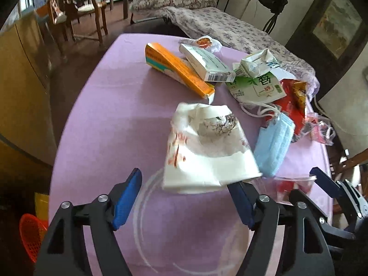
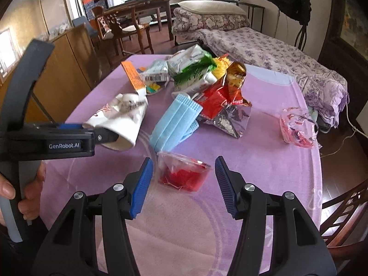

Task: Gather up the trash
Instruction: 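Lift the white paper cup with the left tool while the right tool lifts the red-lidded cup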

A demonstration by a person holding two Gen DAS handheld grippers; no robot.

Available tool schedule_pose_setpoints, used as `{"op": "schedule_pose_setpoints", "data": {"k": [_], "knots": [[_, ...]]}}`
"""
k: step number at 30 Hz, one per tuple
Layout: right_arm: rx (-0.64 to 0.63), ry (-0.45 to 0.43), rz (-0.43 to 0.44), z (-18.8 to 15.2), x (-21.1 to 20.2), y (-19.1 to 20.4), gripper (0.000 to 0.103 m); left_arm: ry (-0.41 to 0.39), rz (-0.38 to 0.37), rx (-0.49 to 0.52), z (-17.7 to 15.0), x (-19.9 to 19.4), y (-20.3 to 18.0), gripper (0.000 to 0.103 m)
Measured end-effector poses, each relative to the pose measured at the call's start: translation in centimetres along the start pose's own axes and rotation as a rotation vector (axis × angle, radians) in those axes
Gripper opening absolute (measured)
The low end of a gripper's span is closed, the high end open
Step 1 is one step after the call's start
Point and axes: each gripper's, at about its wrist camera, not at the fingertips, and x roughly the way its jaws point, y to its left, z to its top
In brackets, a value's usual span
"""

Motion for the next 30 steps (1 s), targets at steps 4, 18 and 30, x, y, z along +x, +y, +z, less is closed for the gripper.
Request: {"op": "schedule_pose_setpoints", "data": {"k": [4,18,30], "knots": [[-0.019,0.008,-0.034,0.1,0.7,0.5,0.06,0.027,0.022,0.003,0.1,1.1,-0.2,0.074],[0.027,0.054,-0.035,0.1,2.2,0.0,0.064,-0.007,0.032,0.039,0.1,1.0,-1.0,0.055],[0.085,0.02,0.014,0.0,0.4,-0.6,0.055,-0.128,0.033,0.087,-0.5,-2.5,-1.5,0.005]]}}
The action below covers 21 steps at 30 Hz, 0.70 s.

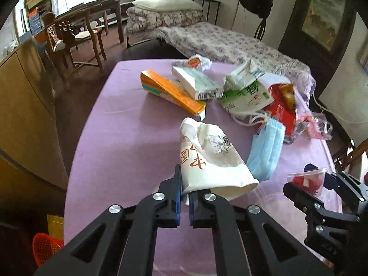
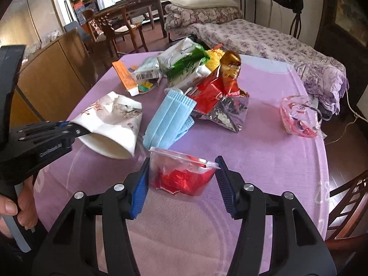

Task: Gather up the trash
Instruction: 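Lift the white paper cup with the left tool while the right tool lifts the red-lidded cup, then carry both cups to the red wastebasket and open both tools over it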

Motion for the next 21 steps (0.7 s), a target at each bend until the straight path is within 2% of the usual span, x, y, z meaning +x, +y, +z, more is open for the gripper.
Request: {"op": "schedule_pose_setpoints", "data": {"k": [7,14,21], "knots": [[-0.012,-0.03,0.021,0.0,-1.1,0.7,0.055,-0.073,-0.002,-0.047,-0.5,-3.2,0.6,0.005],[-0.031,-0.039,0.054,-0.6,-2.3,1.8,0.055,-0.112,0.024,-0.1,-3.3,-7.4,2.7,0.005],[-0.119,-0.053,0.128,-1.4,-4.6,6.1,0.055,-0.152,0.054,-0.156,-6.3,-11.8,6.5,0.005]]}}
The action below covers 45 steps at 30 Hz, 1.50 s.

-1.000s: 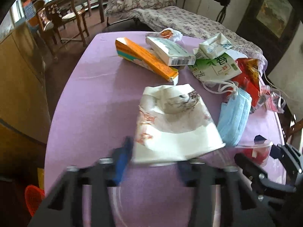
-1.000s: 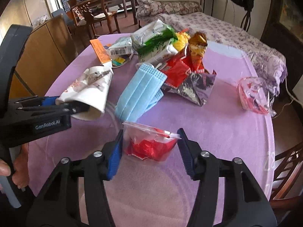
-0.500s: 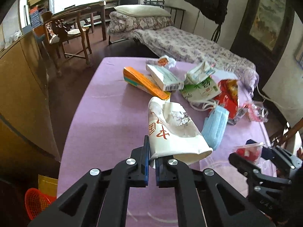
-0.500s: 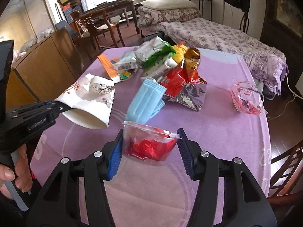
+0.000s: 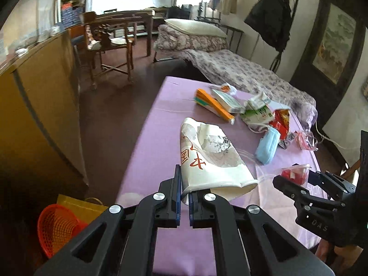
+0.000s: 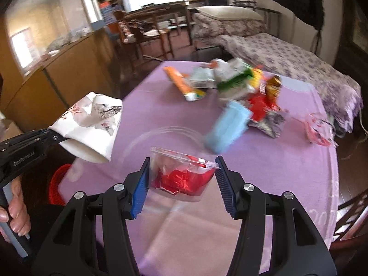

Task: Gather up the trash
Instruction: 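Carry both cups to the red wastebasket and open both tools over it, then move both tools back to the table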

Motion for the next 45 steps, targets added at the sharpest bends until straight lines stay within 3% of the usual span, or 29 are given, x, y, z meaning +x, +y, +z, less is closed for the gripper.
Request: {"op": "schedule_pose_setpoints", "data": {"k": [8,15,21,27,37,39,40,42,45], "knots": [[-0.193,0.035,0.203,1.0,-0.7,10.5,0.055,-0.032,0.113,-0.097,-2.6,-5.0,7.7,0.005],[-0.413,0.146,0.402,1.2,0.3,21.6,0.055,0.057,0.29,-0.188,-7.5,-6.8,17.2,0.005],[-0.525,0.272,0.432,0.8,3.7,28.9,0.055,0.163,0.412,-0.305,-12.1,-6.0,24.3,0.005],[-0.573,0.466,0.458,-0.5,8.7,36.1,0.055,0.24,0.452,-0.42,-15.2,-4.5,29.6,0.005],[-0.481,0.623,0.478,-2.4,15.1,39.1,0.055,0.32,0.454,-0.518,-17.7,-2.5,34.4,0.006],[-0.43,0.645,0.501,-2.6,16.0,39.1,0.061,0.339,0.445,-0.551,-17.6,-1.3,34.3,0.011],[-0.413,0.654,0.501,-2.6,16.5,39.2,0.071,0.346,0.451,-0.566,-17.8,-1.3,34.4,0.016],[-0.379,0.656,0.489,-2.5,16.8,38.8,0.074,0.346,0.489,-0.578,-17.9,-1.2,34.2,0.046],[-0.364,0.627,0.484,-2.0,16.4,38.2,0.074,0.339,0.503,-0.585,-17.8,-1.7,34.2,0.05]]}}
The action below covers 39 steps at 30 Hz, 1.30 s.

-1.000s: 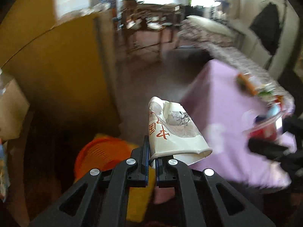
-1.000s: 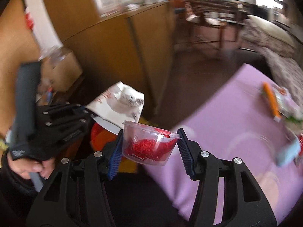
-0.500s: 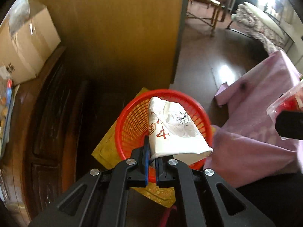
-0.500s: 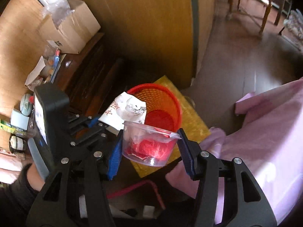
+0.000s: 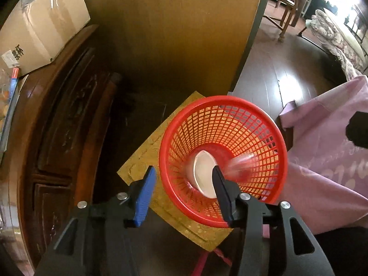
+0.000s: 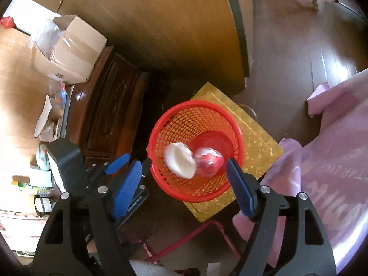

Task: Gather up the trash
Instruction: 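Move both tools back to the table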

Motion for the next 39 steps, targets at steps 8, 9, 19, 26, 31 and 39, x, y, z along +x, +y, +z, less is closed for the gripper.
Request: {"op": "schedule_pose_setpoints", "data": {"k": [8,9,19,26,31,39], "knots": [[-0.01,-0.155,-0.083,-1.2,-6.2,-1.5,0.074,-0.027,-0.042,0.009,0.2,-2.5,-1.5,0.055],[-0.01,-0.185,-0.096,-1.6,-7.5,-1.9,0.074,-0.032,-0.055,0.019,0.3,-2.9,-2.3,0.055],[0.072,-0.425,-0.277,-8.1,-18.5,-9.1,0.085,-0.168,-0.198,0.132,2.1,-9.9,-11.9,0.064],[0.192,-0.55,-0.402,-14.0,-24.2,-16.5,0.09,-0.231,-0.304,0.251,1.7,-14.2,-22.0,0.077],[0.281,-0.644,-0.493,-17.2,-28.0,-21.6,0.094,-0.259,-0.344,0.314,1.0,-15.7,-28.0,0.086],[0.444,-0.726,-0.605,-21.7,-30.7,-29.5,0.096,-0.257,-0.391,0.417,-1.5,-16.1,-37.8,0.089]]}}
